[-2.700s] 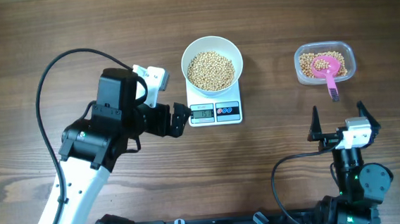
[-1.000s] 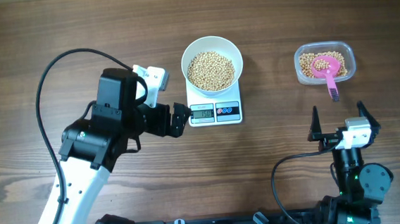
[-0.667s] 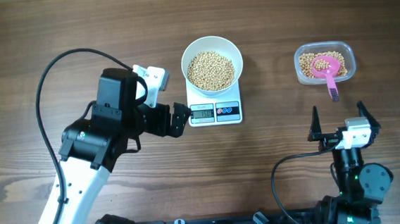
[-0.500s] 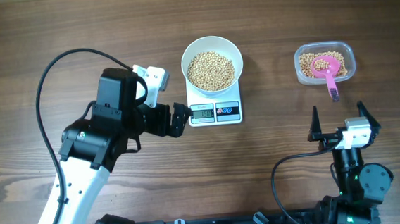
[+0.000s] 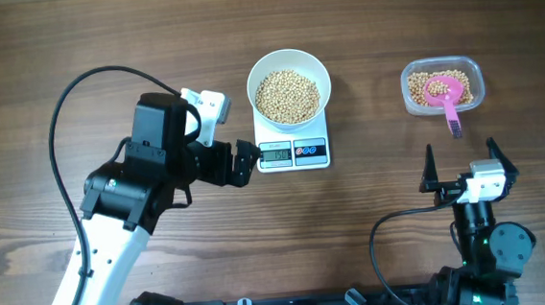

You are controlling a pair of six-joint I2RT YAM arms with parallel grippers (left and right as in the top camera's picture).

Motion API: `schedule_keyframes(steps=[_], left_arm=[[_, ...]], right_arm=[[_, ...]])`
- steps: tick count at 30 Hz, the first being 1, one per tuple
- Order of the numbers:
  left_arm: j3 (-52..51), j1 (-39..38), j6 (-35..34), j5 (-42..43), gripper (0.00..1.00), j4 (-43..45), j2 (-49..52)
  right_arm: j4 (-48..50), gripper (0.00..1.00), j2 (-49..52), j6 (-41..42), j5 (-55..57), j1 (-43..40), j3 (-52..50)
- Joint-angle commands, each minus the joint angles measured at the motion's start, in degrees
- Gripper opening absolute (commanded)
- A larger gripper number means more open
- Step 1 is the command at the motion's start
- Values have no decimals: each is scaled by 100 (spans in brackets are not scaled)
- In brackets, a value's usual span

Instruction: Scoop item into bowl and weigh 150g on scale

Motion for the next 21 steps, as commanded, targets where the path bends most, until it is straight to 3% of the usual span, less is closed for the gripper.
schedule_keyframes(steps=[1, 12, 21], left_arm=[[2, 37, -31, 50, 100, 15, -35], [2, 37, -31, 52, 100, -83, -37], [2, 35, 59, 72, 100, -651, -105]], right_arm=[[26, 100, -83, -33, -68, 28, -11], [26, 100, -83, -31, -68, 28, -11], [26, 100, -83, -31, -68, 28, -11]])
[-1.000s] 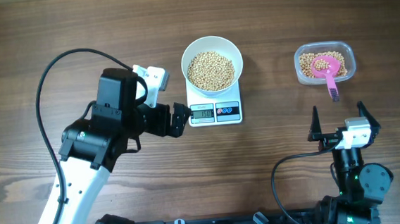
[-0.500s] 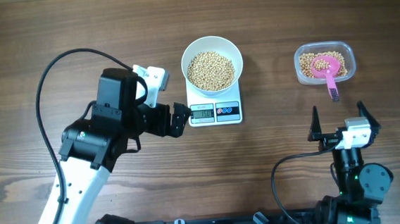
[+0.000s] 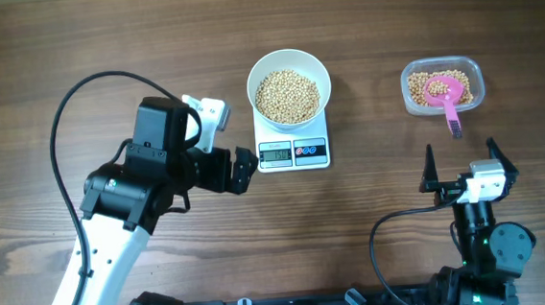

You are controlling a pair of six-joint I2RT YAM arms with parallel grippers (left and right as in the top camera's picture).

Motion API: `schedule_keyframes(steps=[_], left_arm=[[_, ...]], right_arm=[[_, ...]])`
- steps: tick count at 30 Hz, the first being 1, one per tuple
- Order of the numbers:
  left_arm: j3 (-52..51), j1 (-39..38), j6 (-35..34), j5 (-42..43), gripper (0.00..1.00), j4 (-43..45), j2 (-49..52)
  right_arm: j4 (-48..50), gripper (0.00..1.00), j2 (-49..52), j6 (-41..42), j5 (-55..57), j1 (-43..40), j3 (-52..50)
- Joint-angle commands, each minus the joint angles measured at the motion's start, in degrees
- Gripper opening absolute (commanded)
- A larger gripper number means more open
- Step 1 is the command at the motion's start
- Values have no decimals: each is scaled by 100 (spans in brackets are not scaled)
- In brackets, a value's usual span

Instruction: Scoop item into bowl and weigh 150g on scale

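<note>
A white bowl [image 3: 288, 87] full of tan beans stands on the small white scale [image 3: 293, 153], whose display is lit. At the right, a clear tub [image 3: 443, 85] of beans holds a pink scoop [image 3: 445, 95] with its handle sticking out toward the front. My left gripper [image 3: 247, 166] sits just left of the scale's front edge, a small gap from it; its fingers look close together, with nothing seen between them. My right gripper [image 3: 468, 163] rests near the front right, open and empty, below the tub.
The black cable [image 3: 86, 93] of the left arm arcs over the table at the left. The wooden table [image 3: 360, 31] stretches behind the bowl and tub.
My left gripper has drawn back slightly to the left, away from the scale's front left corner. The right arm, bowl, tub and scoop are unchanged.
</note>
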Motion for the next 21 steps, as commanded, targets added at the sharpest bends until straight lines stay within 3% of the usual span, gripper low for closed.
schedule_keyframes(steps=[1, 14, 21], left_arm=[[2, 37, 57, 72, 100, -251, -120], [2, 37, 63, -96, 100, -780, -1047], [-57, 37, 1523, -363, 100, -890, -1832]], right_arm=[[26, 100, -83, -31, -68, 28, -11], [26, 100, -83, -31, -68, 28, -11], [26, 100, -83, -31, -68, 28, -11]])
